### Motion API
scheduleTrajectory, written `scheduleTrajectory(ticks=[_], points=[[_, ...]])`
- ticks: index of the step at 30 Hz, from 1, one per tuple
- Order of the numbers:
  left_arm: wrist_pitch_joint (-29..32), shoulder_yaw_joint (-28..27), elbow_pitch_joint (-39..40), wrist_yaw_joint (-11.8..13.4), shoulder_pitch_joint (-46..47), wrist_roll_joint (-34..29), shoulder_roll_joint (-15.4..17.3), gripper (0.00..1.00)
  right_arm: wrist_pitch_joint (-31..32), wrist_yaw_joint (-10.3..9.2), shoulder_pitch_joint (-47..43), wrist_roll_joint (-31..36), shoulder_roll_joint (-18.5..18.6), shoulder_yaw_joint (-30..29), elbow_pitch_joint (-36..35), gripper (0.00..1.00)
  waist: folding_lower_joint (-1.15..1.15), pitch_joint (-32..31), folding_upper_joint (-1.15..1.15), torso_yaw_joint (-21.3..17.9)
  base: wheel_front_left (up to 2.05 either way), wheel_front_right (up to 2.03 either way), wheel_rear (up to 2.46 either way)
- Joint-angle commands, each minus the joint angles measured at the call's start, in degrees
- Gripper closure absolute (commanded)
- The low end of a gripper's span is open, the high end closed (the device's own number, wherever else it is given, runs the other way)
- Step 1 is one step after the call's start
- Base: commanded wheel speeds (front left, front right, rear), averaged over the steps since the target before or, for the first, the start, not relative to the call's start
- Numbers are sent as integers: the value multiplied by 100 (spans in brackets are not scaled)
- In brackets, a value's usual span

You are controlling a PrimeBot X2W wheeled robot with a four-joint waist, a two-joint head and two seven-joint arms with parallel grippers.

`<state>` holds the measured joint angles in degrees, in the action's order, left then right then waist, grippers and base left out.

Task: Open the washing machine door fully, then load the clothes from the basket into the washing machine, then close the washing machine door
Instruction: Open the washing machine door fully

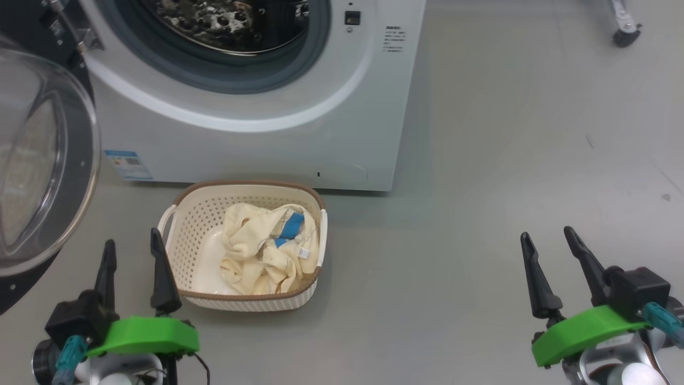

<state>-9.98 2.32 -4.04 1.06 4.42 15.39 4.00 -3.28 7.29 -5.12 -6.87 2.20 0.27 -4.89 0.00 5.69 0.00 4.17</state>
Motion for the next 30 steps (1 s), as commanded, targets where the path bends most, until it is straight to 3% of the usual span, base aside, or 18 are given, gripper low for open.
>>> scheduleTrajectory(ticks=[1,14,30], points=[[42,-133,145,18,125,-72,38,0,-46,20,277,56,67,153,-162,0,0,-103,0,-303,0,0,0],[275,146,-129,94,132,-182,58,0,-33,20,193,262,67,138,-192,0,0,-296,0,-1105,0,0,0],[210,176,-210,147,79,-164,151,0,4,20,97,297,67,123,-318,0,0,-455,0,-1196,0,0,0]])
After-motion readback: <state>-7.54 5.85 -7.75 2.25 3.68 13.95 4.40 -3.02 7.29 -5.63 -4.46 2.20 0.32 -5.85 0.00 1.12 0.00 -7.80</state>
